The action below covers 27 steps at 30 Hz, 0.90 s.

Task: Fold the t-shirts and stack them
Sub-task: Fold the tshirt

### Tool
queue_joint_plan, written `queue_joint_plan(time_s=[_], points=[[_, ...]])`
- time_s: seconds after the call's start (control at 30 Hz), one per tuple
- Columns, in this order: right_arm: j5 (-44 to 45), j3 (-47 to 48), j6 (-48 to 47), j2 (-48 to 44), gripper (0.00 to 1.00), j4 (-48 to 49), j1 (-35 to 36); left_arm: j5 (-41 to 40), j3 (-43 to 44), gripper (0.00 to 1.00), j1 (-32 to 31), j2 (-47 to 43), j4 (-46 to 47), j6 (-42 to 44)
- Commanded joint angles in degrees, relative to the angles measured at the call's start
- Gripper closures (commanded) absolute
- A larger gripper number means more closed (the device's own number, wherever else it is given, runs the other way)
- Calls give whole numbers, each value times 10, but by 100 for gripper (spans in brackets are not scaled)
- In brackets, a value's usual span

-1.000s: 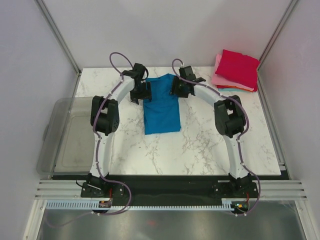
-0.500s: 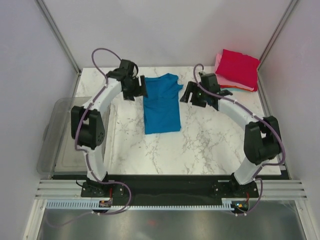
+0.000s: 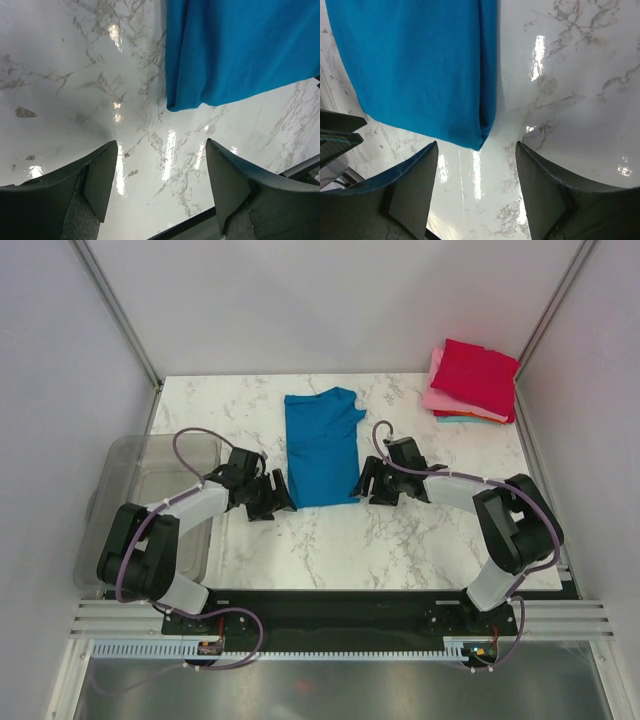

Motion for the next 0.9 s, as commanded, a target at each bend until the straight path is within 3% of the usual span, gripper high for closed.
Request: queue_joint_plan(time_s=[0.0,0.23,0.37,0.57,0.67,0.7,0.73,0.87], points=[[2,-7,17,18,30,64,4,33,-32,23,0,-25,123,-47],[4,-8,21,46,49,82,4,25,-76,27,0,-8,195,-76],[-3,-5,19,59,65,90,4,26,-74,30,0,20,231,-81],[-8,-5,19,72,81,99,4,33,-87,55,-1,52,282,-97],[-10,-7,18,78,94,105,4,30,-86,73,-1,61,300,-99],[-10,-8,18,79,97,106,4,30,-85,88,-2,63,304,-98],[-12,-8,17,77,100,108,3,31,-82,95,-3,66,306,-98],[9,-27,17,29,100,95,1,26,-78,98,-15,17,291,-93]])
